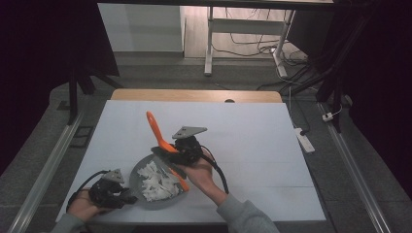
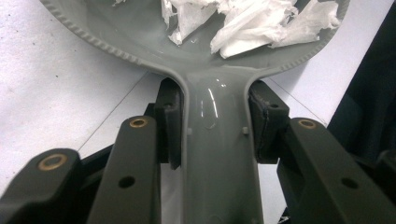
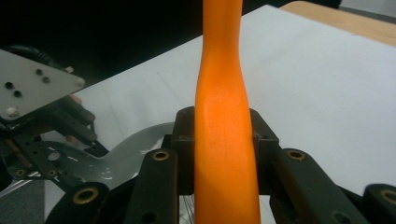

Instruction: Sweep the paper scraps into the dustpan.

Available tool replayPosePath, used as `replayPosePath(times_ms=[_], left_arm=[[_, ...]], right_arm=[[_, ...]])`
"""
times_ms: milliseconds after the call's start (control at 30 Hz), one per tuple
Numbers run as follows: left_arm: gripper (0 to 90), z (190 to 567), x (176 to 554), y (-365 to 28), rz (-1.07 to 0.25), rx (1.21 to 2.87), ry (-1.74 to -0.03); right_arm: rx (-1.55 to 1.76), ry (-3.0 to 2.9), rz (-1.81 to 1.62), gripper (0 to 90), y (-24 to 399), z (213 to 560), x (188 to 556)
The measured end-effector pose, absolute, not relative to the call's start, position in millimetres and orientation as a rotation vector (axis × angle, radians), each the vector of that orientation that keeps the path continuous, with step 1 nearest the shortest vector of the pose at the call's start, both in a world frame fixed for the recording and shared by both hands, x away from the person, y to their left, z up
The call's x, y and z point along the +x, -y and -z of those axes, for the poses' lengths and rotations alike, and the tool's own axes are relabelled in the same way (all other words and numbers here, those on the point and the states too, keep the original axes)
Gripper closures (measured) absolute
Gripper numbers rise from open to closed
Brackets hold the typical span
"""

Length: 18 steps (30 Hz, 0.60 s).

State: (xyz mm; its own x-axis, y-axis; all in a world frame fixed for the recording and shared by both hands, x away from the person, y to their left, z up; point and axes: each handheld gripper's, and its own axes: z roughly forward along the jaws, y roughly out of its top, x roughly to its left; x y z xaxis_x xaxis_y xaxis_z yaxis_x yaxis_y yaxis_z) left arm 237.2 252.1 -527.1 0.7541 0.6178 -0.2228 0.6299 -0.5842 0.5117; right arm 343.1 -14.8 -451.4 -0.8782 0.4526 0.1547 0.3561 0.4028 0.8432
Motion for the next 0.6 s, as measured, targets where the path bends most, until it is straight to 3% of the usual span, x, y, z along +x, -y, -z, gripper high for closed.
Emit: replayPosePath(times_ms=[600], left_arm=[[61.5,529,235,-251,-0.011,2.312,-0.951]], right_arm=[[0.867,-2.437,-1.433,70.3,88,450,356]])
